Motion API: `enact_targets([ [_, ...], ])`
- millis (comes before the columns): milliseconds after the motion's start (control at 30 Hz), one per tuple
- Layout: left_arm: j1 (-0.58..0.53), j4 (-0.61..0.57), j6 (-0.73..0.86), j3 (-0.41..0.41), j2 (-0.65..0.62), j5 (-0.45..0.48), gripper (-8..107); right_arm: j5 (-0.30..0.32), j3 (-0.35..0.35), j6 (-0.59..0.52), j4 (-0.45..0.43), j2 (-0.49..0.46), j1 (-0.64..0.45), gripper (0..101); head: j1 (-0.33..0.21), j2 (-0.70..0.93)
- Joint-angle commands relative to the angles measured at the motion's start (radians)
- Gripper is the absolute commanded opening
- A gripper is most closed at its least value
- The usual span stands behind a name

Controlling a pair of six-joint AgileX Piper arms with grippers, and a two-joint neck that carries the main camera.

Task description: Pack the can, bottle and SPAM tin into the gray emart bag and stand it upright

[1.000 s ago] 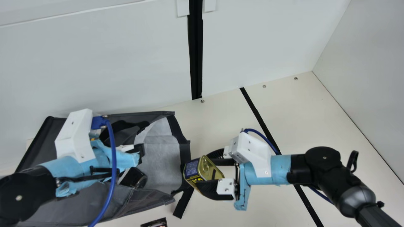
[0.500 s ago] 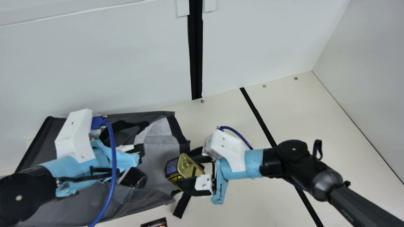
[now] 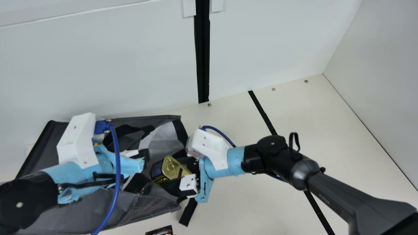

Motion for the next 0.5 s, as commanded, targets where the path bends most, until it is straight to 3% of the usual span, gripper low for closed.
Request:
enact_targets([
  [0,0.0,0.0,0.0,0.0,0.0,0.0,-8,-0.008,-0.023,-0.002,0.004,0.02,0.012,0,-0.023,-0.002],
  [467,0.0,0.0,0.0,0.0,0.0,0.0,-8,-0.056,-0.12,-0.017,0.045,0.119,0.098,0,-0.023,-0.002],
])
